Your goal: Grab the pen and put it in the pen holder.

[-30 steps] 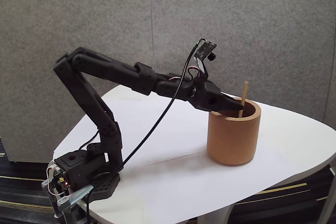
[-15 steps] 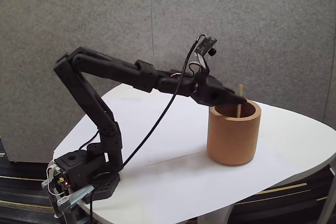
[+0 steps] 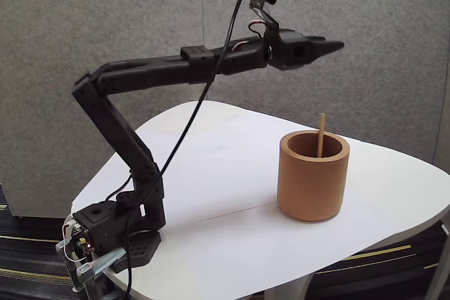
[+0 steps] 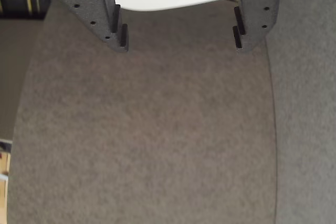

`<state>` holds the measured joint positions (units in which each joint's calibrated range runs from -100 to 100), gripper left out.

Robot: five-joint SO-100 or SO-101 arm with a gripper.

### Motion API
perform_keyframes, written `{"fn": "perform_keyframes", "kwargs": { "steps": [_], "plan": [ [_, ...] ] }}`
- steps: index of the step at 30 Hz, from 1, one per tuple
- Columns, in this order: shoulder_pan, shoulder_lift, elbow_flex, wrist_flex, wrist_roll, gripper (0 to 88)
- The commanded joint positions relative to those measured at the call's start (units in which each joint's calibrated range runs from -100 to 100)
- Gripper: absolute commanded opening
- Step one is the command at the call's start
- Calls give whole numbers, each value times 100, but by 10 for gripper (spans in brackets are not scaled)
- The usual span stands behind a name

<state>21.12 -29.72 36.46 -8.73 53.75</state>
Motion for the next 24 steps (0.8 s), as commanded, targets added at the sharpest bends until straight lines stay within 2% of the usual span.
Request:
{"fn": "perform_keyframes", "kwargs": {
  "steps": [1, 6, 12, 14, 17, 21, 24],
  "plan": [
    [-399, -245, -930, -25, -8, 284],
    [-1321, -407, -921, 314, -13, 280],
    [-2295, -1424, -921, 2932, -81, 283],
    [-2470, -1888, -912, 3686, -455, 283],
    [-2558, -2376, -767, 4212, -1376, 280],
    [-2529, -2522, 36, 4246, -2493, 279],
    [-2507, -2546, 848, 4254, -3119, 279]
  ]
}}
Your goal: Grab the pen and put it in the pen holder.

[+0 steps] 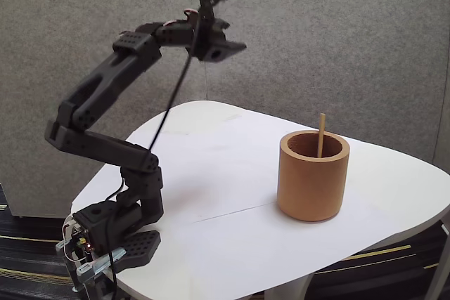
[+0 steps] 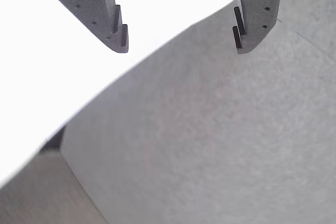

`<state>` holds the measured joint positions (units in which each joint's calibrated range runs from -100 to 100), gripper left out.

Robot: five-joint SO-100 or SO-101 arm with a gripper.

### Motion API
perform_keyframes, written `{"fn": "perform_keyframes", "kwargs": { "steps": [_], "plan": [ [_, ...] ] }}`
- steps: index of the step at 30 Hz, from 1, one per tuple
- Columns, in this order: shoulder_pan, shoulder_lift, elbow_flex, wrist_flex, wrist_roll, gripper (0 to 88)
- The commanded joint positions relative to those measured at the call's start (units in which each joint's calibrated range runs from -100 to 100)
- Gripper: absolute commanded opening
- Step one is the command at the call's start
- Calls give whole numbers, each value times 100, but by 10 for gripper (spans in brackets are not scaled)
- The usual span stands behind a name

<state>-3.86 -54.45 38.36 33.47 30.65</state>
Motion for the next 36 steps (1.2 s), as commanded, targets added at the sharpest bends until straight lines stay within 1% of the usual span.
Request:
{"fn": "perform_keyframes", "kwargs": {
  "steps": [1, 3, 8, 10, 11, 15, 25, 36],
  "plan": [
    [-10, -74, 794, 93, -1009, 279],
    [-10, -74, 948, 415, -1546, 279],
    [-68, -74, 1002, 1847, -3299, 279],
    [-68, -74, 1182, 2271, -3678, 279],
    [-76, -82, 1336, 2407, -3773, 279],
    [-76, -334, 2076, 2525, -3836, 279],
    [-17, -2270, 4296, 2525, -3831, 279],
    [42, -2921, 5253, 2551, -3810, 279]
  ]
}}
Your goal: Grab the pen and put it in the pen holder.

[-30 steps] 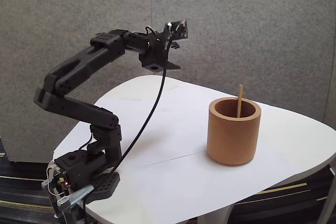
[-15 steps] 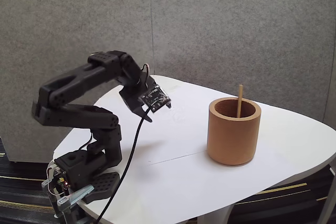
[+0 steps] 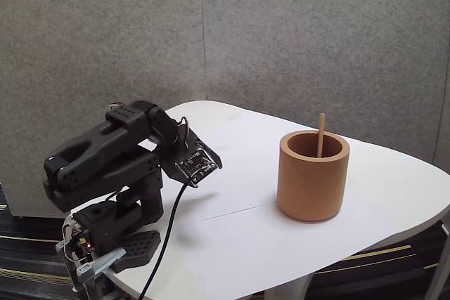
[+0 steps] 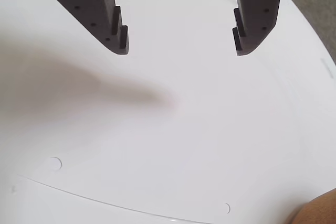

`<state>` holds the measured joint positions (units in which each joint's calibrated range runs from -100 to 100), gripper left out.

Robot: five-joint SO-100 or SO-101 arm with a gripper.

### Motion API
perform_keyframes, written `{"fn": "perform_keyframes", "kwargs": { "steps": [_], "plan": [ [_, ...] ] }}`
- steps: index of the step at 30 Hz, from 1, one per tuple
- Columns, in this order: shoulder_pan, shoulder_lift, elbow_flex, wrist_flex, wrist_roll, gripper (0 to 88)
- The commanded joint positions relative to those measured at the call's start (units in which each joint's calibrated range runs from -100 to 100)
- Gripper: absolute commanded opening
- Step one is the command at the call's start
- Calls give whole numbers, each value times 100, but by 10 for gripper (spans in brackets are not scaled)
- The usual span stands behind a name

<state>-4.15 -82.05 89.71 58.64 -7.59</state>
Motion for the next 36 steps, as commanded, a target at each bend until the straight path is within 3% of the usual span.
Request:
{"fn": "perform_keyframes", "kwargs": {
  "steps": [1, 18, 36],
  "plan": [
    [71, -225, 199, 93, 20, 279],
    [108, -1104, 487, 1144, 46, 279],
    [100, -1193, 487, 1144, 41, 279]
  ]
}}
